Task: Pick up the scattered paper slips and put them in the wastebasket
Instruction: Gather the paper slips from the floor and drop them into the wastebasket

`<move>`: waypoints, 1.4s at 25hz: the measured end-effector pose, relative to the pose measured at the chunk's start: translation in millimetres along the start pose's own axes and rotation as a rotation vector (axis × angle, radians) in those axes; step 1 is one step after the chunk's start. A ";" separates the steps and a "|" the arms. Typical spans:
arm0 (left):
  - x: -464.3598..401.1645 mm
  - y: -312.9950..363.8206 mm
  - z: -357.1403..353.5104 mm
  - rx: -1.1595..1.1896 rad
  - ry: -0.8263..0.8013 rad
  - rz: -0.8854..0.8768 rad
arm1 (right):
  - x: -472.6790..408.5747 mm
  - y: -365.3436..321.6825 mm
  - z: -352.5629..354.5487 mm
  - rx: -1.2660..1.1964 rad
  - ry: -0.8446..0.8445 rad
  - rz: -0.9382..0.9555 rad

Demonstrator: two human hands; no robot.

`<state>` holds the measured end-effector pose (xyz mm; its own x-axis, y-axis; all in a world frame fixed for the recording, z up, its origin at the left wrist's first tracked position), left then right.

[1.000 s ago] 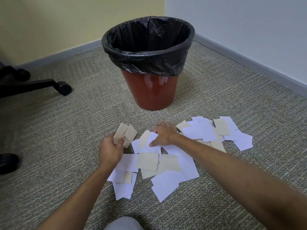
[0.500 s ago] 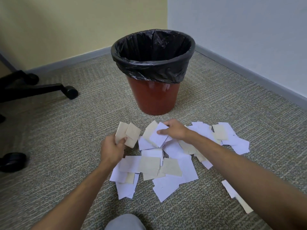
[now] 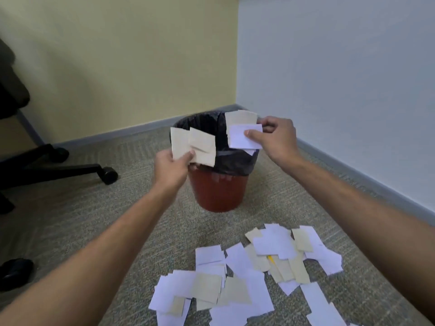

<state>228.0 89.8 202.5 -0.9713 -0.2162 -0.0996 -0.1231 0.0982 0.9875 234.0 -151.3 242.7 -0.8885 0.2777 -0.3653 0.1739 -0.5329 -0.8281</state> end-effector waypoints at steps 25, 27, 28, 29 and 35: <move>117.2 -213.6 122.8 -1.277 -0.583 0.168 | 238.3 150.9 -133.0 0.766 -0.869 0.240; 120.6 -226.1 124.3 -1.290 -0.685 0.235 | 253.9 155.8 -142.8 0.841 -0.886 0.186; 119.4 -229.2 121.9 -1.298 -0.712 0.232 | 255.0 155.0 -146.5 0.856 -0.877 0.157; 117.4 -230.7 119.2 -1.309 -0.723 0.214 | 253.7 154.3 -150.6 0.864 -0.869 0.140; 107.6 -224.0 107.8 -1.255 -0.641 0.172 | 236.3 148.9 -161.4 0.894 -0.872 0.138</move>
<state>129.1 149.2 -42.6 -0.9200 0.2140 0.3283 -0.0655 -0.9099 0.4097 118.5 -36.1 -35.6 -0.9299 -0.2617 0.2583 0.2427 -0.9646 -0.1034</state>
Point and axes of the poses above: each hand's wrist, its own x-axis away from the middle knuckle, its own z-axis out of the back of the hand, y = z × x, the point moved 4 cm from there along -x, towards the middle knuckle, and after that the axes turned 10 degrees about x, right-handed, at the moved point
